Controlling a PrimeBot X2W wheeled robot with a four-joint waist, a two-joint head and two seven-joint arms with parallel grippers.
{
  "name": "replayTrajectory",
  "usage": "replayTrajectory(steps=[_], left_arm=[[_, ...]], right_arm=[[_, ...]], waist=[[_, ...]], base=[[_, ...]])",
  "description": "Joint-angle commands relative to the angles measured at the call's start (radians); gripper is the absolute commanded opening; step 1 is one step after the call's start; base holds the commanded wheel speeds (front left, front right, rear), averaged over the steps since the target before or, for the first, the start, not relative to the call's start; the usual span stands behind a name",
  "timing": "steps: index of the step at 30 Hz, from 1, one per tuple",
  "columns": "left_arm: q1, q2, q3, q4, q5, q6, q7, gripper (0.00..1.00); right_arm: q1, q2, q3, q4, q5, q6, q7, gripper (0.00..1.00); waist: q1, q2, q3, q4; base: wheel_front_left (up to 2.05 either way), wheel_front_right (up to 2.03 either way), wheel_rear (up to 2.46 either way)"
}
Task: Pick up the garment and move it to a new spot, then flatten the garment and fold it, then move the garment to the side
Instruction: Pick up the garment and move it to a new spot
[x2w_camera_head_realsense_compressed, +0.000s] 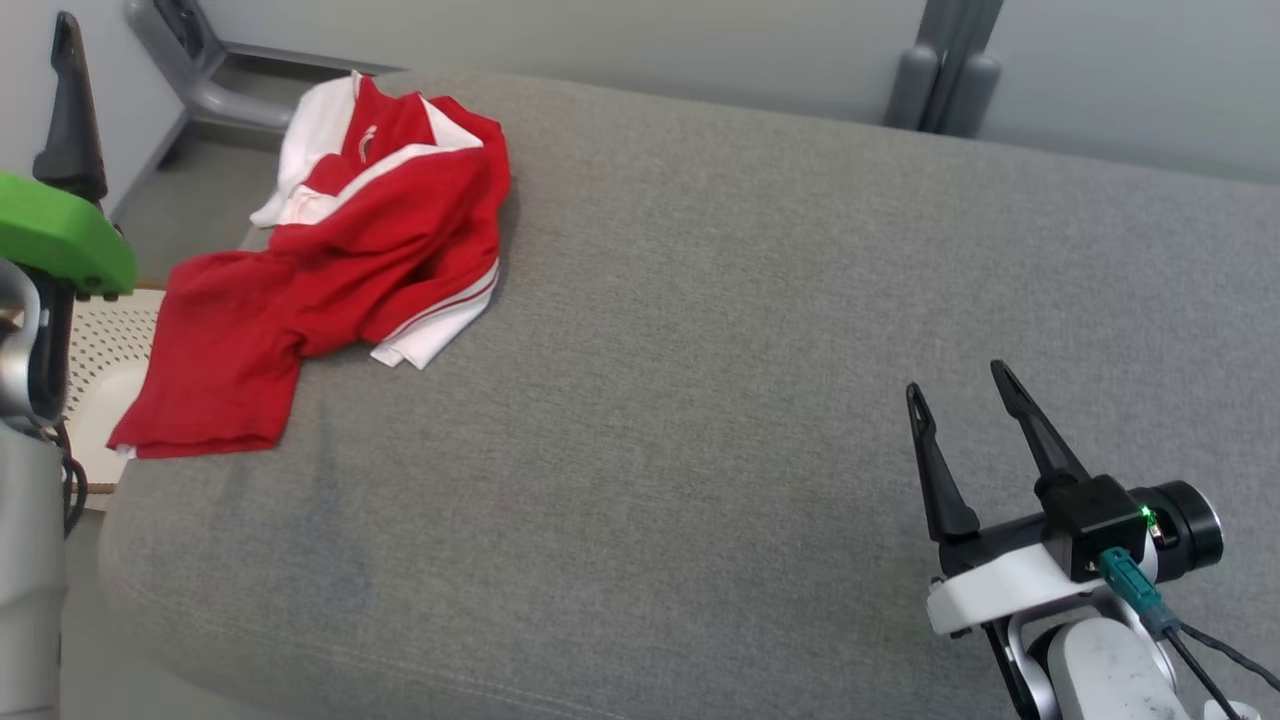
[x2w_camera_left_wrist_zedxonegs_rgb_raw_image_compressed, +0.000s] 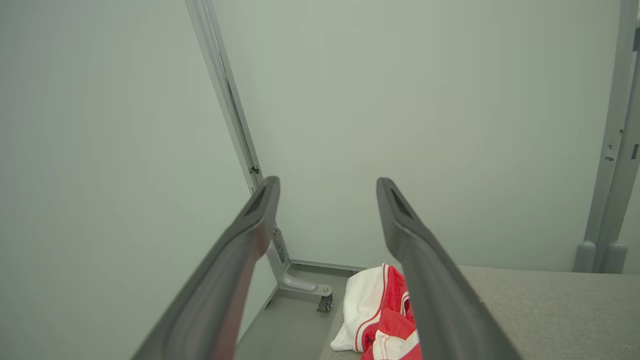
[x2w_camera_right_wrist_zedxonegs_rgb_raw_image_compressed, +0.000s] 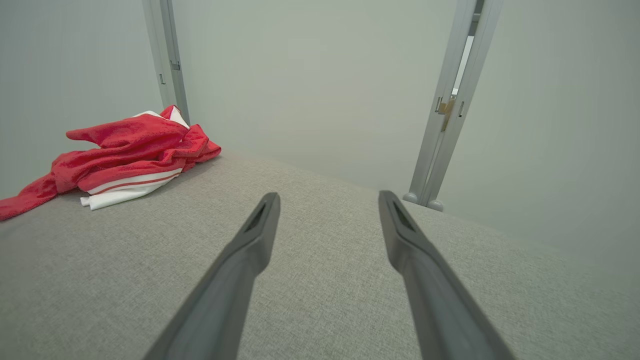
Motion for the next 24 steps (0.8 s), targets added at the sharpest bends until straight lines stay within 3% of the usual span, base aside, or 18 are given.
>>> replayTrajectory(steps=[1,6,14,21,22,23,24], left_arm=[[-0.036,0.006,-0.012,0.038,-0.015,-0.01,0.023,1.0],[-0.14,0.03,-0.056,0.21,-0.056,-0.025,0.119,1.0],[-0.174,0.035,-0.196,0.392,-0.152,-0.031,0.212,1.0],[-0.215,0.085,-0.232,0.498,-0.18,-0.031,0.159,1.0],[-0.223,0.09,-0.237,0.511,-0.181,-0.031,0.151,0.8],[-0.23,0.091,-0.245,0.524,-0.187,-0.031,0.145,0.46],[-0.233,0.088,-0.253,0.534,-0.196,-0.031,0.144,0.39]], right_arm=[[-0.021,-0.004,0.001,-0.006,-0.012,-0.001,-0.004,1.0],[-0.062,-0.005,0.003,-0.013,-0.036,-0.001,-0.004,1.0],[-0.081,-0.004,-0.017,-0.011,-0.053,-0.001,-0.004,1.0],[-0.095,-0.004,-0.015,-0.01,-0.044,-0.001,-0.004,1.0],[-0.097,-0.004,-0.013,-0.007,-0.043,-0.001,-0.004,1.0],[-0.097,-0.004,-0.009,-0.003,-0.043,-0.001,-0.004,1.0],[-0.098,-0.004,-0.005,0.0,-0.041,-0.001,-0.004,1.0]], waist=[[0.0,0.0,0.133,-0.101],[0.0,0.0,0.232,-0.15],[0.0,0.0,0.32,-0.174],[0.0,0.0,0.343,-0.179],[0.0,0.0,0.343,-0.178],[0.0,0.0,0.341,-0.178],[0.0,0.0,0.338,-0.177]], base=[[0.0,0.0,0.0],[0.0,0.0,0.0],[0.0,0.0,0.0],[0.0,0.0,0.0],[0.0,0.0,0.0],[0.0,0.0,0.0],[0.0,0.0,0.0]])
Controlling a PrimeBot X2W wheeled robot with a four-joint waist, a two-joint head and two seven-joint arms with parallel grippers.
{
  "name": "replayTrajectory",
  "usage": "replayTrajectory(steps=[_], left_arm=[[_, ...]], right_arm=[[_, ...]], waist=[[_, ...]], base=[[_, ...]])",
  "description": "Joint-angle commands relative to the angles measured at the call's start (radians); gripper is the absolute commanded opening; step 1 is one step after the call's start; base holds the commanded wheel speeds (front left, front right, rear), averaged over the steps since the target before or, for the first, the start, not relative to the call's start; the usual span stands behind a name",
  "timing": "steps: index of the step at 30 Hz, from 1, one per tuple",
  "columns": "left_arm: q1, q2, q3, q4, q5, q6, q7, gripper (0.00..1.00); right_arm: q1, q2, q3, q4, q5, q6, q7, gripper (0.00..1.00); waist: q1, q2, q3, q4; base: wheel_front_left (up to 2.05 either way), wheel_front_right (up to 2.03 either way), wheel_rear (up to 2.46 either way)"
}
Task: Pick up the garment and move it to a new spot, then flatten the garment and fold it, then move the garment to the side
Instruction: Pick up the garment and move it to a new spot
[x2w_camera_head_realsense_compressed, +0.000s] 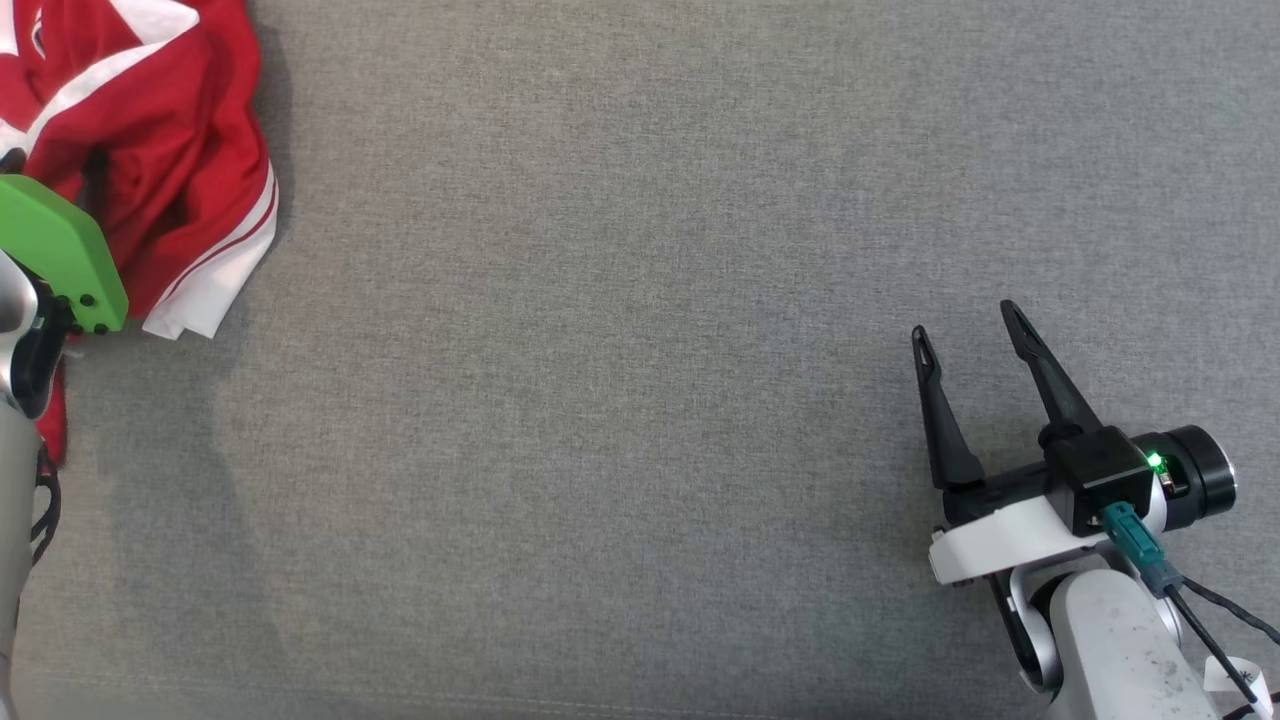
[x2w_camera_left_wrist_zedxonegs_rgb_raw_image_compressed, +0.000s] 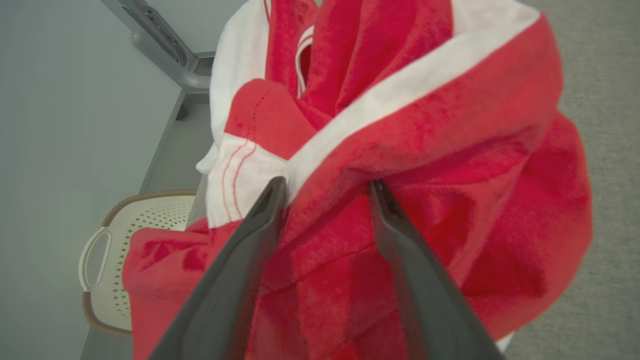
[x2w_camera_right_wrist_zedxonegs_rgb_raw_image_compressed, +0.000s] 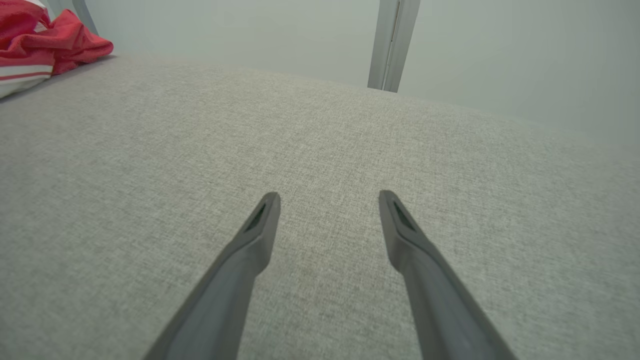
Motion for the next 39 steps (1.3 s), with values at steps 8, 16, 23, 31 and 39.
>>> replayTrajectory(steps=[8,16,23,31,39], left_arm=[[-0.042,0.03,-0.096,0.048,-0.071,-0.001,-0.066,0.0],[-0.104,0.072,-0.2,0.053,-0.044,-0.001,-0.162,0.0],[-0.176,0.061,-0.352,-0.014,0.0,-0.001,-0.211,0.0],[-0.261,-0.047,-0.48,-0.111,-0.043,-0.001,-0.225,0.0],[-0.25,-0.18,-0.529,-0.18,-0.152,-0.001,-0.27,0.0]], right_arm=[[-0.011,-0.003,0.01,0.026,0.025,-0.001,-0.004,1.0],[0.038,-0.003,-0.005,0.06,0.072,-0.001,-0.004,1.0],[0.102,-0.003,-0.033,0.089,0.126,-0.001,-0.004,1.0],[0.166,-0.003,-0.076,0.098,0.152,-0.001,-0.004,1.0],[0.175,-0.003,-0.08,0.095,0.155,-0.001,-0.004,1.0]], waist=[[-0.0002,0.0,-0.062,0.001],[-0.0002,0.0,-0.214,-0.012],[-0.0002,0.0,-0.38,-0.08],[-0.0002,0.0,-0.476,-0.196],[-0.0002,0.0,-0.469,-0.285]], base=[[0.0,0.0,0.0],[0.0,0.0,0.0],[0.0,0.0,0.0],[0.0,0.0,0.0],[0.0,0.0,0.0]])
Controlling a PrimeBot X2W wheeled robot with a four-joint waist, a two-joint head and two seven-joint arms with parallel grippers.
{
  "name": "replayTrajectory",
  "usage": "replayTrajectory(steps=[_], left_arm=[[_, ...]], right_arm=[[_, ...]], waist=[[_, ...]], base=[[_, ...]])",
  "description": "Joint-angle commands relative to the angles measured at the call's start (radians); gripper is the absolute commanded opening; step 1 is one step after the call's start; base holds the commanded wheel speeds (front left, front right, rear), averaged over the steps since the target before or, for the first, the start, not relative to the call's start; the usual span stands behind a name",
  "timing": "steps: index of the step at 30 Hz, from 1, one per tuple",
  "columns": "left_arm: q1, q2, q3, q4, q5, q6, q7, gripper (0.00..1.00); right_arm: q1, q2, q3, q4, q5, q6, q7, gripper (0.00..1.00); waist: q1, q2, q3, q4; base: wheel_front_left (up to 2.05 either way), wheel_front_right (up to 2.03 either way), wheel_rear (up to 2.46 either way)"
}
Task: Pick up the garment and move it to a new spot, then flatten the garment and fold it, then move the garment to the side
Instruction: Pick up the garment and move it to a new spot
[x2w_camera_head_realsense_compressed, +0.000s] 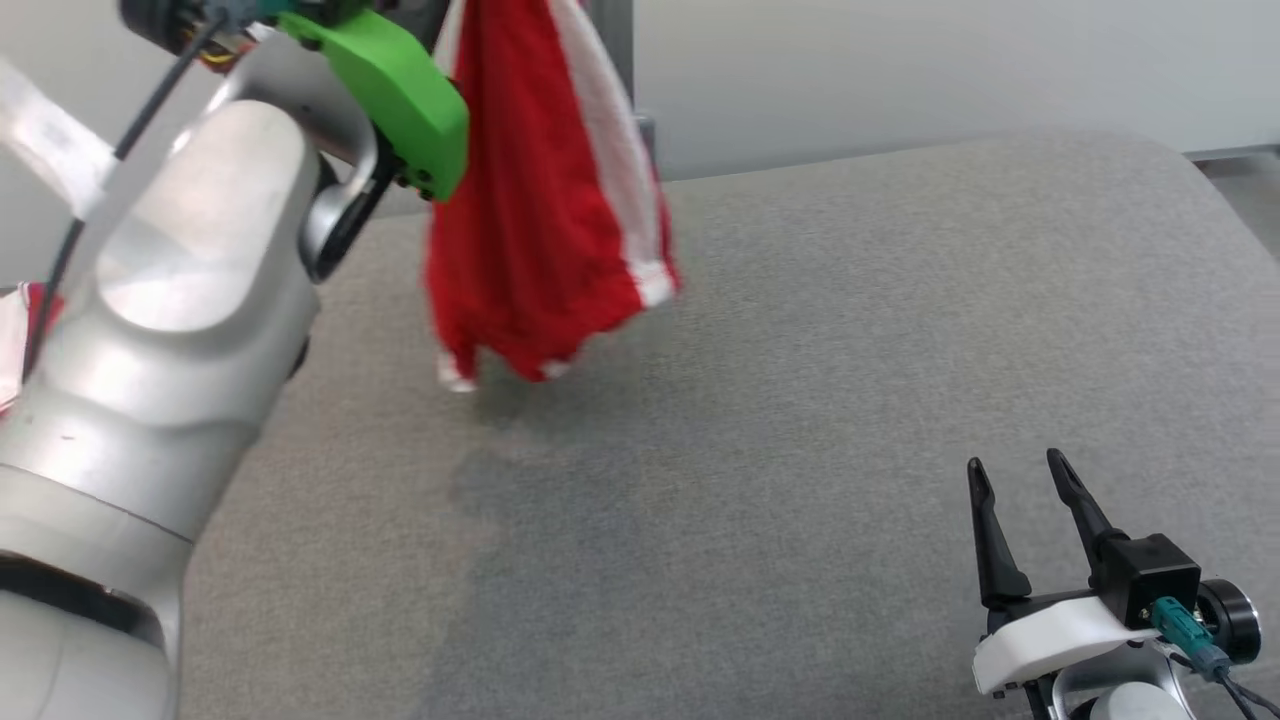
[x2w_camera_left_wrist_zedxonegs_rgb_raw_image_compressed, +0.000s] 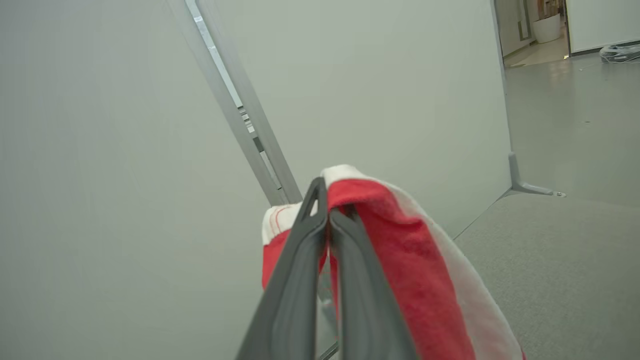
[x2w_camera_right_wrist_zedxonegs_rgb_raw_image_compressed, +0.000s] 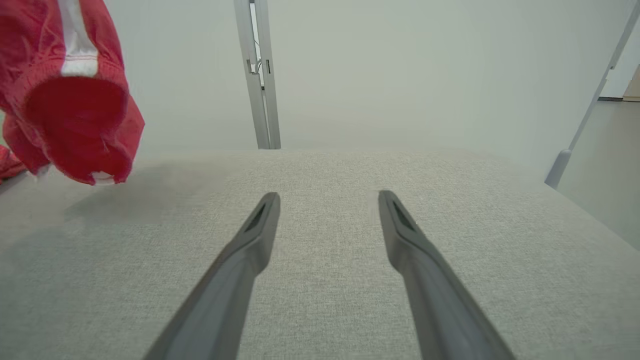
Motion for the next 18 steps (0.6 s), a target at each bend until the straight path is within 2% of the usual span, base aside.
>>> replayTrajectory(steps=[1,4,7,11,17,18], left_arm=[[0.041,-0.013,-0.01,0.0,-0.012,0.0,-0.013,0.0],[0.103,-0.048,-0.029,0.01,-0.037,-0.001,-0.02,0.0],[0.197,-0.078,-0.041,0.032,-0.057,0.024,-0.035,0.0],[0.335,-0.106,-0.049,0.084,-0.079,0.083,-0.053,0.0],[0.488,-0.133,-0.041,0.176,-0.089,0.212,-0.103,0.0],[0.505,-0.137,-0.038,0.186,-0.094,0.222,-0.109,0.0]], right_arm=[[0.01,-0.003,-0.004,-0.004,-0.002,-0.001,-0.004,1.0],[0.014,-0.003,-0.013,-0.006,0.002,-0.001,-0.004,1.0],[0.011,-0.002,-0.015,-0.003,0.008,-0.001,-0.004,1.0],[0.002,-0.003,-0.017,0.002,0.019,-0.001,-0.004,1.0],[-0.017,-0.003,-0.009,0.003,0.029,-0.001,-0.004,1.0],[-0.02,-0.003,-0.006,0.003,0.03,-0.001,-0.004,1.0]], waist=[[0.0001,-0.0001,-0.02,-0.069],[0.0001,-0.0001,0.002,-0.071],[0.0001,-0.0001,0.03,-0.066],[0.0001,-0.0001,0.058,-0.054],[0.0001,-0.0001,0.089,-0.029],[0.0001,-0.0001,0.093,-0.025]], base=[[0.0,0.0,0.0],[0.0,0.0,0.0],[0.0,0.0,0.0],[0.0,0.0,0.0],[0.0,0.0,0.0],[0.0,0.0,0.0]])
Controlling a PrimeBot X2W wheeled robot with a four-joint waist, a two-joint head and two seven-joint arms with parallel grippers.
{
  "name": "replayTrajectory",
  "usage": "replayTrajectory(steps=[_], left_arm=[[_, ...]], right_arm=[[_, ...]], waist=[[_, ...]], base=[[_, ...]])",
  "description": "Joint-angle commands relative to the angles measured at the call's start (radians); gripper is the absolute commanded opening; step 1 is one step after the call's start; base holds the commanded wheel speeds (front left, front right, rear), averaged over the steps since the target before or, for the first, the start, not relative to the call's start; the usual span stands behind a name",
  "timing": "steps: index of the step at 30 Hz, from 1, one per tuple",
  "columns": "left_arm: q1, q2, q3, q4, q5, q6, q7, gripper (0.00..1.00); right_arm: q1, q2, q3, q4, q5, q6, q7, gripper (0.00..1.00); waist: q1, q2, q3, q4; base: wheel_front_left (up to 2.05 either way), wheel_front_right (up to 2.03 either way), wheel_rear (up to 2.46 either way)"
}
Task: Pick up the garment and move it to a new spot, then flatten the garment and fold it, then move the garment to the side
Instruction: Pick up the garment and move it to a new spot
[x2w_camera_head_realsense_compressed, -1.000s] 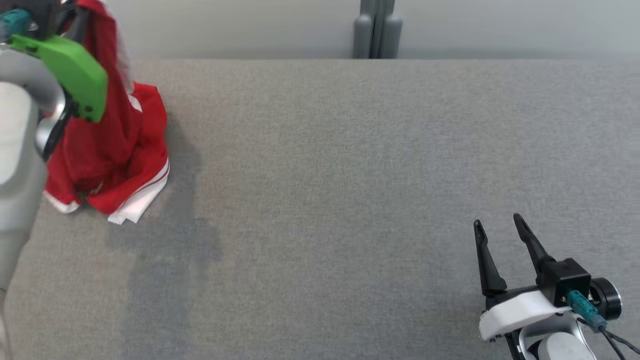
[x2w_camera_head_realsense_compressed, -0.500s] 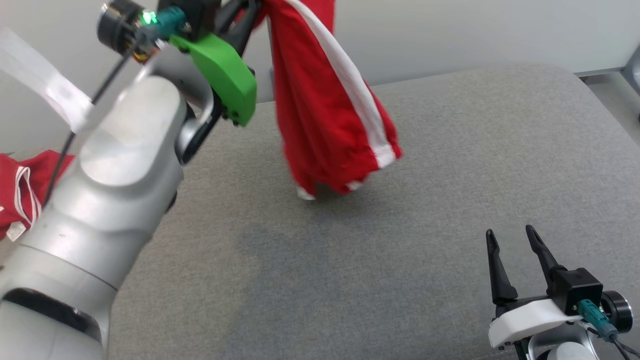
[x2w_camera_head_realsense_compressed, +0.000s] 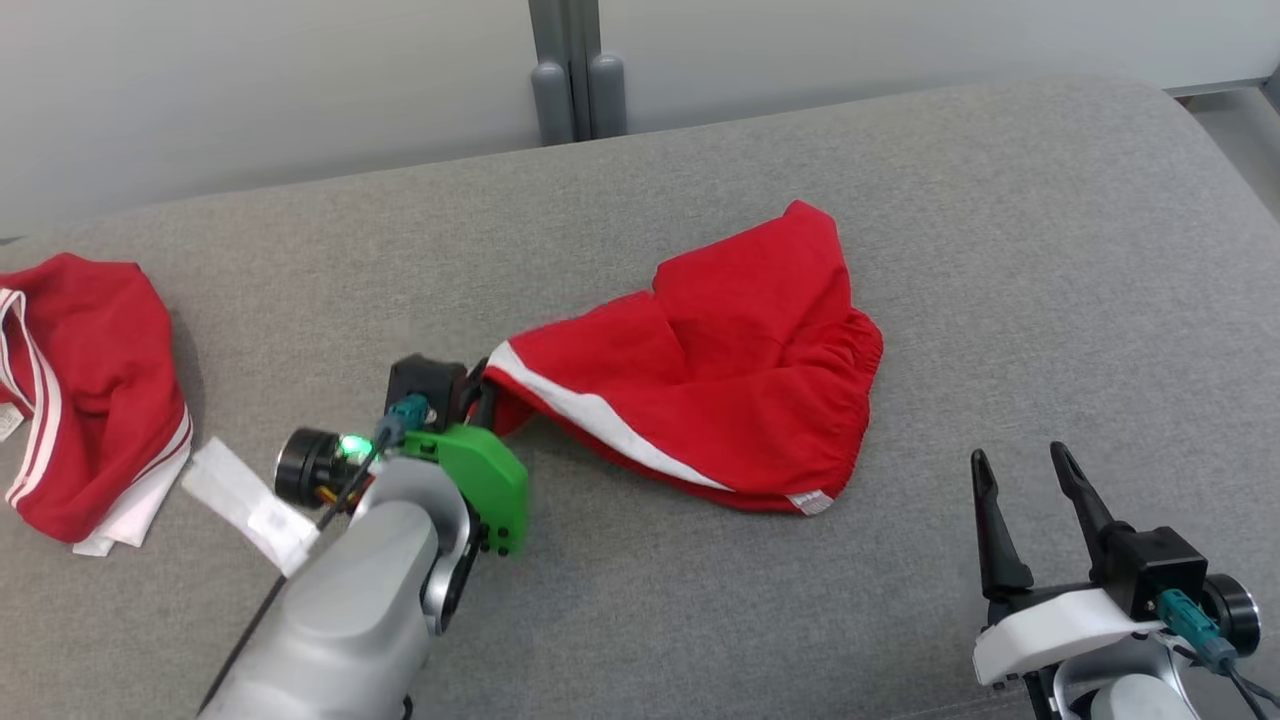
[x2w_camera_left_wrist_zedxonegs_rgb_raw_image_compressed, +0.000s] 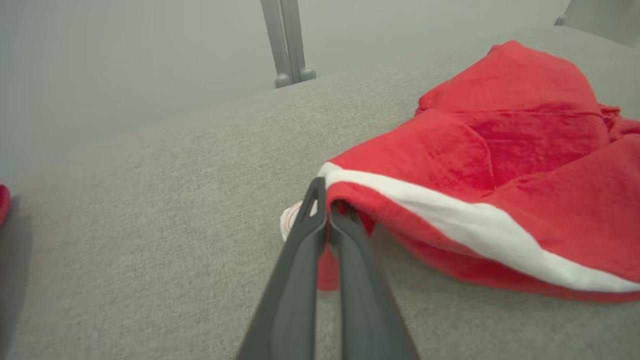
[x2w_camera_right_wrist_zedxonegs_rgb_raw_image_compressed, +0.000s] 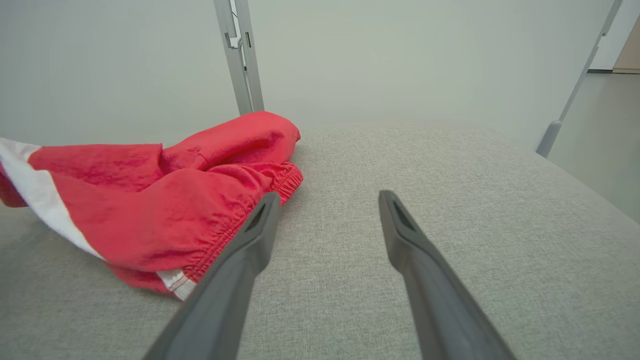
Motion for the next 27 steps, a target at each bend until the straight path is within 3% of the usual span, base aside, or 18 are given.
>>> replayTrajectory(steps=[1,9,10,11,14,27], left_arm=[[0.031,-0.008,0.008,0.012,-0.014,0.015,-0.013,0.0],[0.108,-0.035,0.021,0.032,-0.029,0.008,-0.049,0.0],[0.113,-0.038,0.024,0.029,-0.031,0.006,-0.052,0.06],[0.119,-0.041,0.03,0.025,-0.033,0.004,-0.053,0.23],[0.135,-0.048,0.05,0.004,-0.031,0.003,-0.06,1.0],[0.326,-0.015,0.297,-0.284,0.1,-0.001,-0.059,1.0]], right_arm=[[-0.014,-0.002,0.006,0.003,0.008,-0.001,-0.004,1.0],[-0.03,-0.002,0.028,0.013,0.004,-0.001,-0.004,1.0],[-0.03,-0.002,0.029,0.015,0.003,-0.001,-0.004,1.0],[-0.031,-0.002,0.03,0.017,0.001,-0.001,-0.004,1.0],[-0.031,-0.002,0.028,0.023,-0.002,-0.001,-0.004,1.0],[0.017,-0.002,-0.008,0.005,-0.017,-0.001,-0.004,1.0]], waist=[[0.0001,-0.0001,0.018,0.019],[0.0001,-0.0001,0.033,0.05],[0.0001,-0.0001,0.033,0.053],[0.0001,-0.0001,0.031,0.057],[0.0001,-0.0001,0.022,0.066],[0.0001,-0.0001,-0.09,0.115]], base=[[0.0,0.0,0.0],[0.0,0.0,0.0],[0.0,0.0,0.0],[0.0,0.0,0.0],[0.0,0.0,0.0],[0.0,0.0,0.0]])
